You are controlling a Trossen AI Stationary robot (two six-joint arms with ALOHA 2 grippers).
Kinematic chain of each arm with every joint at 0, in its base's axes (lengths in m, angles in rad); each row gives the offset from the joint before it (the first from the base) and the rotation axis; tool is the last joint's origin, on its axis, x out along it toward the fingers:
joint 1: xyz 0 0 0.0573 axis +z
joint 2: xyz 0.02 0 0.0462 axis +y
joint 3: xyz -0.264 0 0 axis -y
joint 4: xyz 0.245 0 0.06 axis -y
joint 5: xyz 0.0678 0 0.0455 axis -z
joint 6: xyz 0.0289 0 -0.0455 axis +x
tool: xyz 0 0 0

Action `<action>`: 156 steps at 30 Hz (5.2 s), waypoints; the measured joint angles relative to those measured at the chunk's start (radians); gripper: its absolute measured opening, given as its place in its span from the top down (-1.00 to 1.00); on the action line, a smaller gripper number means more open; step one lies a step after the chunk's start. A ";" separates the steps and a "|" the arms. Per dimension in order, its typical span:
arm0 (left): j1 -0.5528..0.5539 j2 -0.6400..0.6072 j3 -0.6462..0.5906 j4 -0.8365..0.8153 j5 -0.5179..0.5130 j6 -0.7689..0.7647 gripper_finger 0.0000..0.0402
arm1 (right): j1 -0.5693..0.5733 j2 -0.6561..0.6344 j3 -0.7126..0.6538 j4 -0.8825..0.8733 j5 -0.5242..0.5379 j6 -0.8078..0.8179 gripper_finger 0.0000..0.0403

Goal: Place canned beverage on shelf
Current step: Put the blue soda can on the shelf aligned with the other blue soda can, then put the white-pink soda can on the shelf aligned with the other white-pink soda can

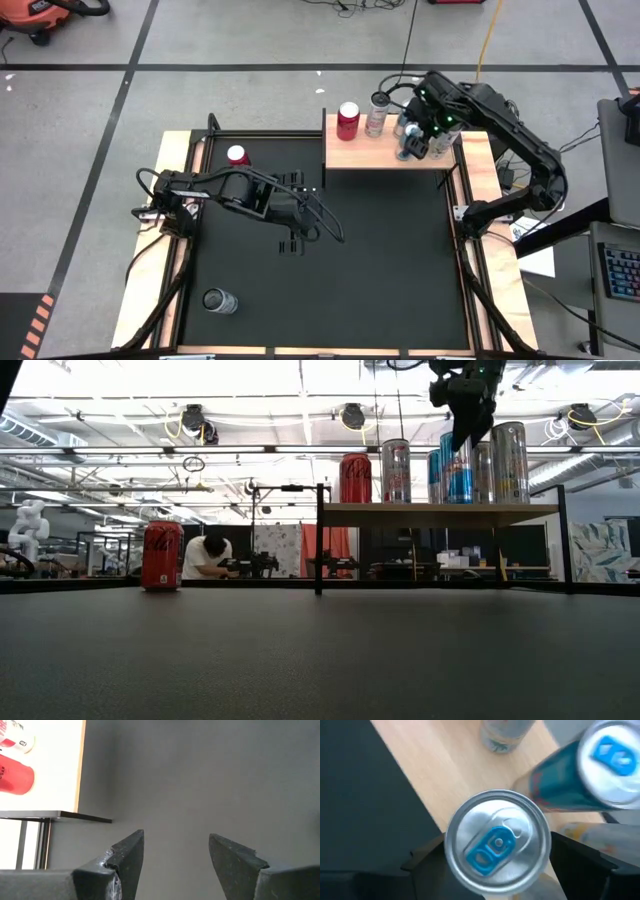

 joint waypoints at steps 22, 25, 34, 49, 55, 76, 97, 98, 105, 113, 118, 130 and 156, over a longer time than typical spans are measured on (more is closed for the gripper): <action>0.000 0.000 0.000 0.000 0.000 0.001 -0.12 | 0.012 -0.004 0.155 -0.090 0.013 0.086 -0.54; 0.000 0.000 0.000 0.000 0.000 0.002 -0.12 | 0.012 -0.004 0.155 -0.106 0.013 0.083 -0.54; 0.000 0.000 0.000 0.000 0.000 0.005 -0.12 | 0.012 -0.007 0.155 -0.080 0.015 0.053 -0.48; 0.000 0.000 0.000 0.000 0.000 0.022 -0.12 | 0.021 -0.035 0.155 -0.108 -0.145 0.103 0.15; 0.000 0.000 0.000 0.000 0.000 0.022 -0.12 | 0.021 -0.003 0.155 -0.087 -0.199 0.116 0.39; 0.000 0.000 0.000 0.000 0.000 0.047 -0.12 | 0.021 0.057 0.155 -0.038 -0.238 0.148 0.98; 0.000 0.000 0.000 0.000 0.000 0.047 -0.12 | 0.020 0.054 0.155 -0.135 -0.113 0.189 1.00; 0.000 0.000 0.000 0.000 0.000 0.047 -0.12 | 0.020 0.052 0.155 -0.137 -0.114 0.189 1.00; 0.000 0.000 0.000 0.000 0.000 0.047 -0.12 | 0.020 0.036 0.155 -0.135 -0.237 0.165 1.00; 0.000 0.000 0.000 0.000 0.000 0.047 -0.12 | 0.086 -0.031 0.155 -0.048 -0.505 0.163 1.00; 0.000 0.000 0.000 -0.003 0.000 0.045 -0.12 | 0.199 -0.097 0.155 -0.040 -0.370 0.171 1.00; 0.000 0.000 0.000 -0.026 -0.018 0.019 -0.12 | 0.327 -0.209 0.155 -0.044 -0.293 0.255 1.00; -0.088 0.002 0.000 -0.046 -0.076 -0.078 -0.31 | 0.439 -0.354 0.154 -0.116 -0.185 0.263 1.00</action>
